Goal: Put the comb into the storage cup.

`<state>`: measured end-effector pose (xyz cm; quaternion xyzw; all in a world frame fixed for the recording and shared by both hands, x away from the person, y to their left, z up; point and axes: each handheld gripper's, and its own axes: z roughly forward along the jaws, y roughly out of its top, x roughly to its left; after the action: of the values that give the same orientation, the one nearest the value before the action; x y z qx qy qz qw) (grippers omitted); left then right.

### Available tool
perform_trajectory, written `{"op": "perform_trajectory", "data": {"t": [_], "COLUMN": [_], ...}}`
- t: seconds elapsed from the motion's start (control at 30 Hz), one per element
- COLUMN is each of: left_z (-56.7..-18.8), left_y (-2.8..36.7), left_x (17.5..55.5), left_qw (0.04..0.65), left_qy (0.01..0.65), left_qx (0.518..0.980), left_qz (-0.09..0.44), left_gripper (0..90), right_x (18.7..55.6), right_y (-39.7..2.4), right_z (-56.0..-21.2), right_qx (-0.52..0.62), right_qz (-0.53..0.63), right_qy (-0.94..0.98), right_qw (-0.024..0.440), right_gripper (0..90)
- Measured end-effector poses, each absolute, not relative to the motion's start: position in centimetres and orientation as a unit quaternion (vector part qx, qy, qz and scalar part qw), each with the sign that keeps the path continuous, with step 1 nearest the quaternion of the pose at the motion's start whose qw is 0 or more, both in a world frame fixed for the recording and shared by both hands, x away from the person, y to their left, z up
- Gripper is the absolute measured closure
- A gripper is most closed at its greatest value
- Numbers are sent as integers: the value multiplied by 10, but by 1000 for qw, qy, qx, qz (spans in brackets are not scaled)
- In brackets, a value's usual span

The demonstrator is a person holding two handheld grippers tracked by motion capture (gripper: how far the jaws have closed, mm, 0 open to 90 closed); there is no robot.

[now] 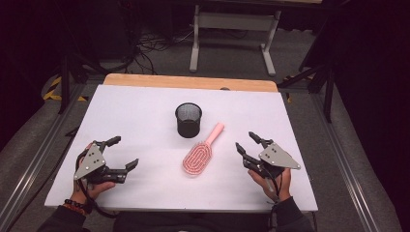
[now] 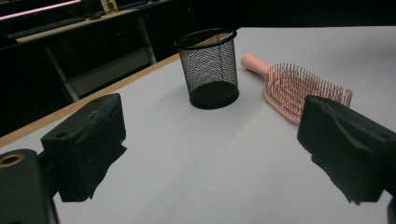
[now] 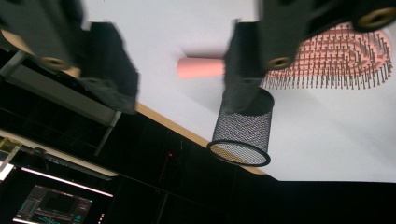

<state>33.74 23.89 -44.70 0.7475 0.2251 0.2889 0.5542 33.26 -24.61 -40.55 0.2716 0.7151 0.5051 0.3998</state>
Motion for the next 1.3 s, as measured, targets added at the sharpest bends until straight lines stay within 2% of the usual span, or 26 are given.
{"op": "perform_trajectory", "data": {"t": [0.03, 0.1, 0.37, 0.73, 1.07, 1.23, 1.3], "left_z": [-448, -450, -452, -456, -457, -458, -458], "left_y": [239, 238, 236, 232, 231, 232, 232], "left_x": [338, 337, 336, 336, 338, 338, 339], "left_qw": [556, 550, 550, 541, 538, 535, 536], "left_qy": [225, 222, 217, 211, 213, 212, 215], "left_qx": [748, 754, 759, 769, 771, 772, 772], "left_qz": [285, 282, 273, 266, 267, 268, 267], "left_gripper": [84, 77, 72, 64, 63, 63, 63], "right_x": [332, 329, 327, 327, 337, 343, 346], "right_y": [-248, -248, -250, -247, -244, -245, -246], "right_z": [-406, -408, -416, -417, -417, -415, -412], "right_qx": [274, 278, 290, 287, 290, 278, 276], "right_qz": [505, 501, 487, 481, 475, 485, 486], "right_qy": [713, 711, 713, 717, 728, 738, 743], "right_qw": [402, 408, 413, 415, 401, 378, 369], "right_gripper": [316, 186, 52, 45, 73, 141, 222]}}
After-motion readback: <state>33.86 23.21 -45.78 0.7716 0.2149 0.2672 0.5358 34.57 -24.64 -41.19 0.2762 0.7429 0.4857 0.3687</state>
